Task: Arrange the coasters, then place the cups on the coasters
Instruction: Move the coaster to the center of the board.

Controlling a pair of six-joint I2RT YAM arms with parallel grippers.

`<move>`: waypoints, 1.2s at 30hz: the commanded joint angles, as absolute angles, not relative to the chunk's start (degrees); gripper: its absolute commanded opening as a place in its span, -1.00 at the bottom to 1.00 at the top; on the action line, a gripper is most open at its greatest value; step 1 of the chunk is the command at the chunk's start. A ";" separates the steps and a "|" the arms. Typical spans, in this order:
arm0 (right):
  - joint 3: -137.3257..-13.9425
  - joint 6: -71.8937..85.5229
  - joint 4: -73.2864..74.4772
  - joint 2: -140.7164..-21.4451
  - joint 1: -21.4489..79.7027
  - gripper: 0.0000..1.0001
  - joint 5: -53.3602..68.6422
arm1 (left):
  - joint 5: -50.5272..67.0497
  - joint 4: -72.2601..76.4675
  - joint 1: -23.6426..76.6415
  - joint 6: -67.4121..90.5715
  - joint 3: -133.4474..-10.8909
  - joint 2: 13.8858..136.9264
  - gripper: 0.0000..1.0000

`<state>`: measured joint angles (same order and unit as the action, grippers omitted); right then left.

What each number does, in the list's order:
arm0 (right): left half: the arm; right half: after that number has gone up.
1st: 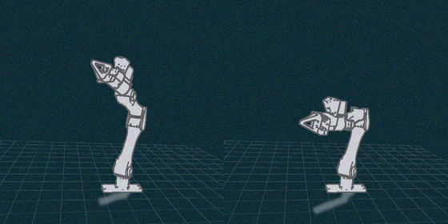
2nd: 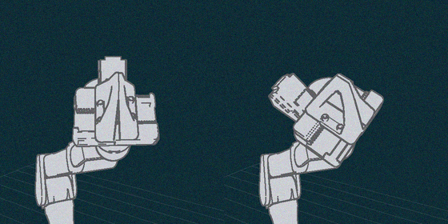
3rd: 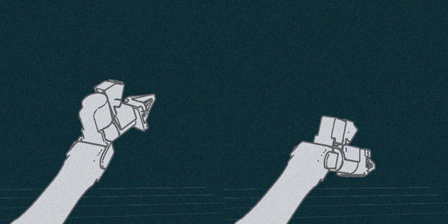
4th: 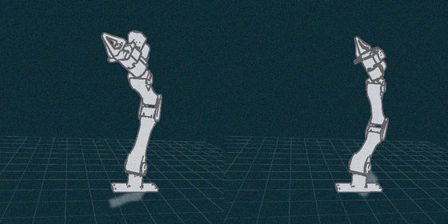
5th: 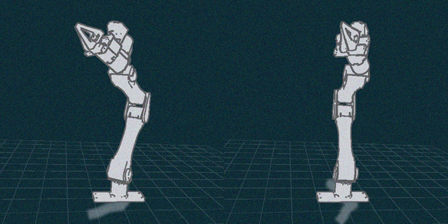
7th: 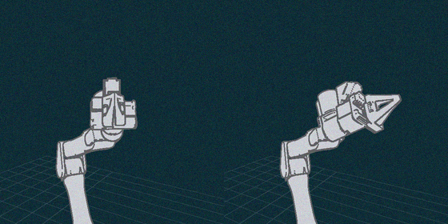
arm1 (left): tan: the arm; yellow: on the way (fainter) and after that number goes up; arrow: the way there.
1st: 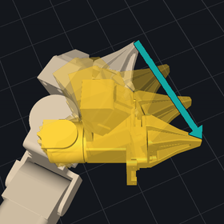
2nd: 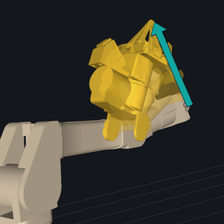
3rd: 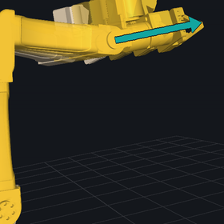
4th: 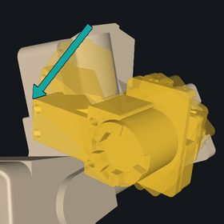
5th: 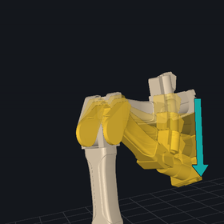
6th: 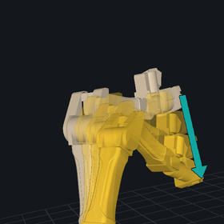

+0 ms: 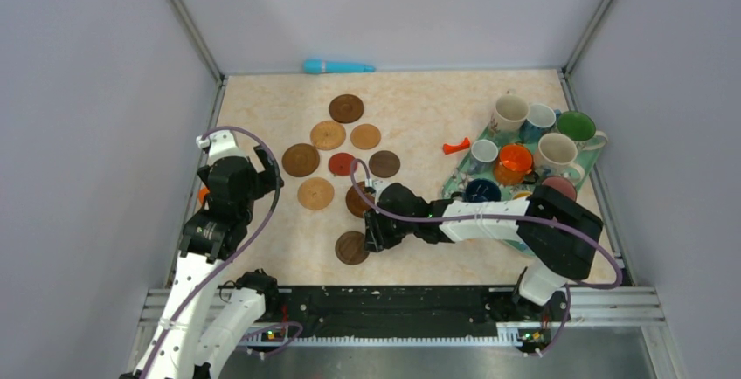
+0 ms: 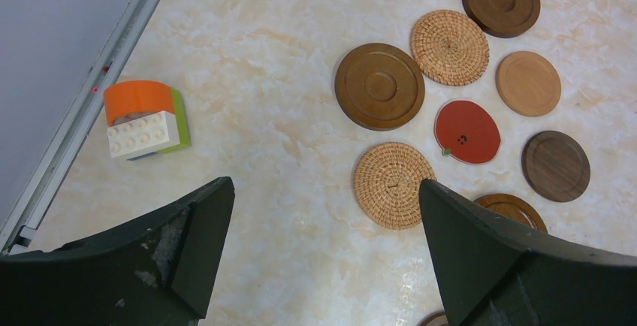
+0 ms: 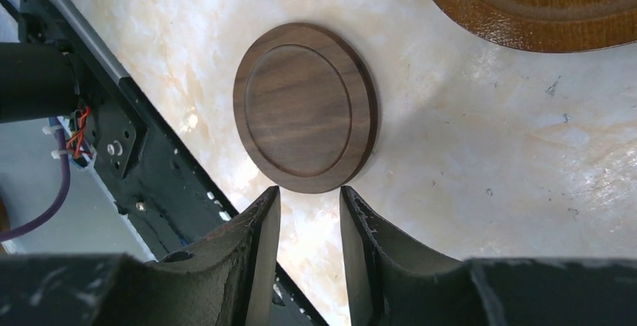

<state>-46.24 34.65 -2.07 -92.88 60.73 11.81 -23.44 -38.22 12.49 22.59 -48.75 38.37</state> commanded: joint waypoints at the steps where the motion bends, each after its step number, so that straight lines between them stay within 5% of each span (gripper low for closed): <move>1: -49.12 38.61 -2.09 -95.97 61.54 -0.31 9.76 | -24.17 -36.83 12.66 22.94 -49.93 37.58 0.98; 18: -55.47 45.21 -4.31 -105.07 62.14 -0.55 7.16 | -24.60 -36.84 12.66 23.07 -50.01 37.25 0.98; 36: -59.02 37.95 -10.66 -105.06 62.55 -0.60 15.96 | -25.58 -37.18 12.66 23.71 -50.12 36.65 0.98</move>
